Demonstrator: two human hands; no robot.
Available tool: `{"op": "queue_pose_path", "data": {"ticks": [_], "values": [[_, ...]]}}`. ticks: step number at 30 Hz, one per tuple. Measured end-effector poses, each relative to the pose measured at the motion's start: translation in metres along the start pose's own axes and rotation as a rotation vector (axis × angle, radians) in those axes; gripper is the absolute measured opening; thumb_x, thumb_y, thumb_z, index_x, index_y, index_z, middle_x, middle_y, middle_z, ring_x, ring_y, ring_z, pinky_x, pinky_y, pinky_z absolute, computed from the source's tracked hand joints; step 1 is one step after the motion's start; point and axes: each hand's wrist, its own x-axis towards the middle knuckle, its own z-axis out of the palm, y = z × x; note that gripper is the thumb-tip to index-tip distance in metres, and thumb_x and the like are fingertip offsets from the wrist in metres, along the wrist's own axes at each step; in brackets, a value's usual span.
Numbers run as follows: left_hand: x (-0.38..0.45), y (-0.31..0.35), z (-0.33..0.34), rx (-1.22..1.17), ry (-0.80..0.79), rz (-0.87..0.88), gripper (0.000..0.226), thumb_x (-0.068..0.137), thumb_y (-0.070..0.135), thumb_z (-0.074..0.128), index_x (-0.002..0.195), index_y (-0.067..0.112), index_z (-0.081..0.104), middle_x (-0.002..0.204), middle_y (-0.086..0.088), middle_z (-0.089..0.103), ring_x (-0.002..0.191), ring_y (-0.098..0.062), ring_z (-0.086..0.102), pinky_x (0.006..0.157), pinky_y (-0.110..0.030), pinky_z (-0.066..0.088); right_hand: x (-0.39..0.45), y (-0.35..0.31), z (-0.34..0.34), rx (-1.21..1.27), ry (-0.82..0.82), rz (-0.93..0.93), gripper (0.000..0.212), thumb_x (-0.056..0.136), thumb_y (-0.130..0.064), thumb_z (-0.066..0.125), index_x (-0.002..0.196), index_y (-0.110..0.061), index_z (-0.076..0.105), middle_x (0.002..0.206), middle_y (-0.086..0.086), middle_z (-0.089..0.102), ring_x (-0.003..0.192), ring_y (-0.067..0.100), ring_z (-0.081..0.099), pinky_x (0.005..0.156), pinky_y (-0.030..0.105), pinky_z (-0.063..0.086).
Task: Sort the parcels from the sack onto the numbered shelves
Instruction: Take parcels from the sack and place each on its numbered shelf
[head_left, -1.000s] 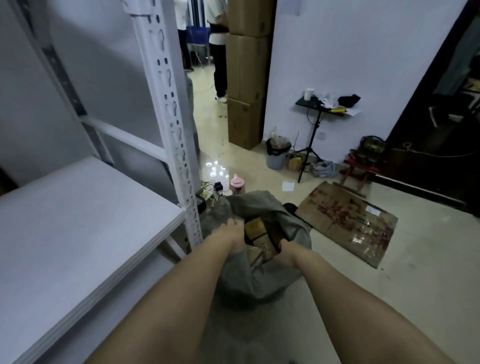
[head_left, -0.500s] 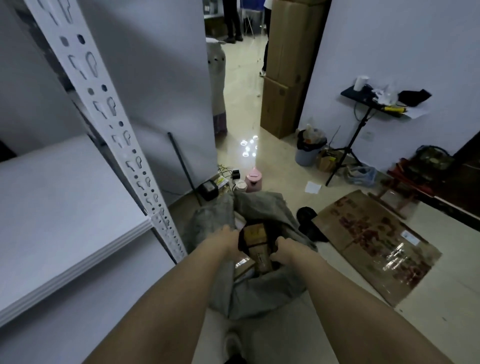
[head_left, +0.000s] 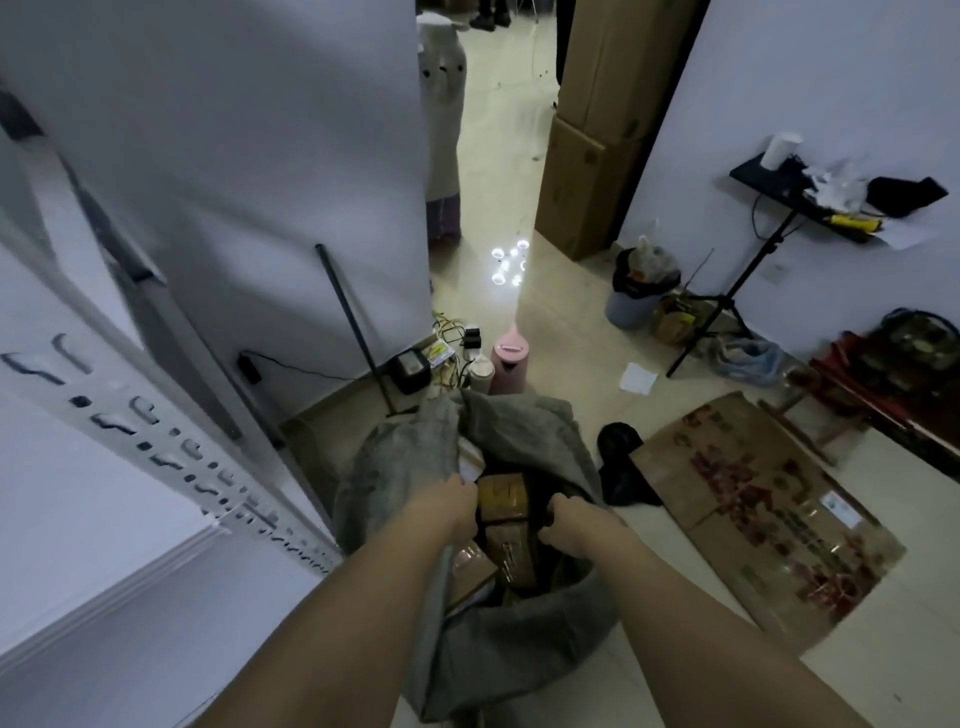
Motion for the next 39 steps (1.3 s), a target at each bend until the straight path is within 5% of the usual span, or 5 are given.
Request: {"op": "queue_pose_path", "data": {"ticks": [12,20,25,31,39], "values": [[0.131,-0.005,0.061,-0.402,-0.138,-0.115,0.031,0.098,0.025,0.046,0.125,0.009,0.049,0.126,-0.01,0.052,0.112,-0.023,0.053,0.083,-0.028,0.04,0.149,0.025,0.037,0.117,-0.036,0.028,0.055,0.096,-0.033,0.049,0.143,-0.015,0.028,0.141,0.008,0.041,0.124,0.026,0.047,0.101,0.039,0.043],[0.252,-0.008,0.14,-0.668,-0.103,-0.246,0.048,0.096,0.028,0.047,0.14,0.011,0.037,0.141,-0.012,0.039,0.125,-0.027,0.046,0.103,-0.032,0.039,0.282,0.042,0.101,0.43,-0.047,0.148,0.075,0.094,-0.034,0.053,0.152,-0.013,0.012,0.151,0.011,0.029,0.132,0.027,0.039,0.108,0.042,0.038],[0.319,0.001,0.177,-1.127,-0.044,-0.343,0.023,0.091,0.022,0.052,0.112,0.015,0.054,0.111,-0.004,0.057,0.1,-0.02,0.056,0.087,-0.028,0.045,0.345,0.048,0.134,0.561,0.031,0.241,0.074,0.094,-0.033,0.053,0.152,-0.012,0.013,0.151,0.014,0.03,0.135,0.031,0.037,0.107,0.043,0.037],[0.366,0.003,0.202,-1.475,-0.059,-0.577,0.073,0.083,0.027,0.056,0.148,0.01,0.027,0.137,-0.017,0.047,0.121,-0.033,0.05,0.102,-0.039,0.043,0.379,0.055,0.149,0.745,-0.018,0.242,0.069,0.096,-0.031,0.052,0.151,-0.013,0.015,0.145,0.014,0.039,0.127,0.031,0.045,0.101,0.038,0.041],[0.354,0.012,0.198,-1.635,-0.039,-0.631,0.074,0.078,0.035,0.059,0.146,0.015,0.033,0.134,-0.014,0.05,0.114,-0.029,0.054,0.1,-0.041,0.046,0.366,0.058,0.146,1.021,-0.034,0.216,0.06,0.091,-0.014,0.06,0.143,-0.008,0.031,0.132,0.01,0.051,0.121,0.025,0.05,0.098,0.031,0.039]]}}
